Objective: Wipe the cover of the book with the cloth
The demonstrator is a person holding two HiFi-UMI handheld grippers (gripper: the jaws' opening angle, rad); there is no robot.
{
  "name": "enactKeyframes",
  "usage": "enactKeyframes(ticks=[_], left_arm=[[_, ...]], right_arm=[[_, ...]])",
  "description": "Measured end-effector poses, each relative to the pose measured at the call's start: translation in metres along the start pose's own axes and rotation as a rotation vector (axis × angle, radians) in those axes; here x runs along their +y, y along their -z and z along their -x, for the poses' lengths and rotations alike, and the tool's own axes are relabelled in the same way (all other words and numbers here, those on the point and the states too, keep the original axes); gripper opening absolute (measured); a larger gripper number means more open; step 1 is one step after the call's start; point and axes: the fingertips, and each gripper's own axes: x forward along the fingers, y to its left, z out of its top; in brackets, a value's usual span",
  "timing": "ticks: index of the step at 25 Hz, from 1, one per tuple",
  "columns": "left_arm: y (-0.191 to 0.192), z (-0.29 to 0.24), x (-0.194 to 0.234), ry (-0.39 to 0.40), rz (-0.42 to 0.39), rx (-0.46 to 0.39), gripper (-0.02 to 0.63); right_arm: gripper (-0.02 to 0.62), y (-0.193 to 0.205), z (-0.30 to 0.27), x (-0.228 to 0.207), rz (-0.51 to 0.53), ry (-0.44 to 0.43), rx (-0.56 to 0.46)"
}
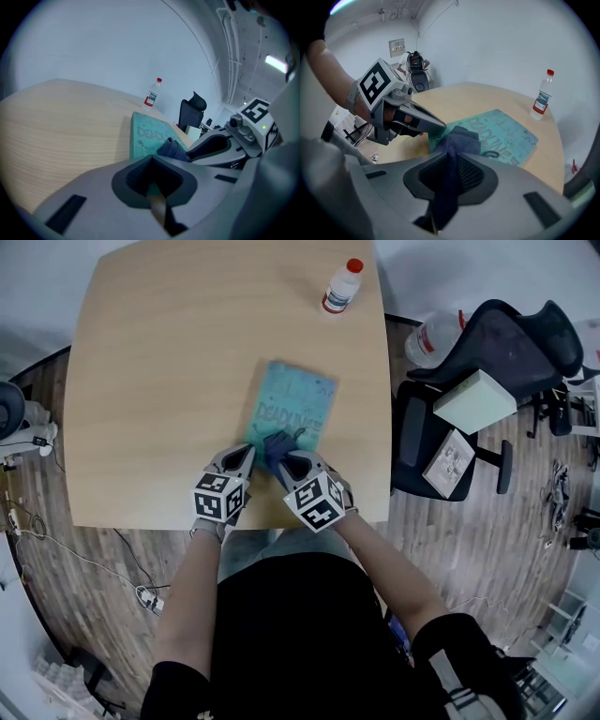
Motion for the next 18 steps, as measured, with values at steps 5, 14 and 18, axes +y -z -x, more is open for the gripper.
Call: enactKeyframes(ticks=[5,14,18], left_arm=[[0.0,-0.001,-0.002,0.003,-0.011,0.005,0.02],[0.0,-0.002,-0.002,-0.015,0.001,-0.006,0.02],[0.0,-0.002,-0.002,-0.023,0.011,-0.014,0.019]], right_arm=[[0.077,-0.012,-0.009,-0.01,-0.068,-0.006,-0.029],[0.077,-0.036,-0.027,-0.055,-0.102,0.002,-0.06],[0.077,-0.047,-0.032,-0.083,-0.099,0.016,-0.065]])
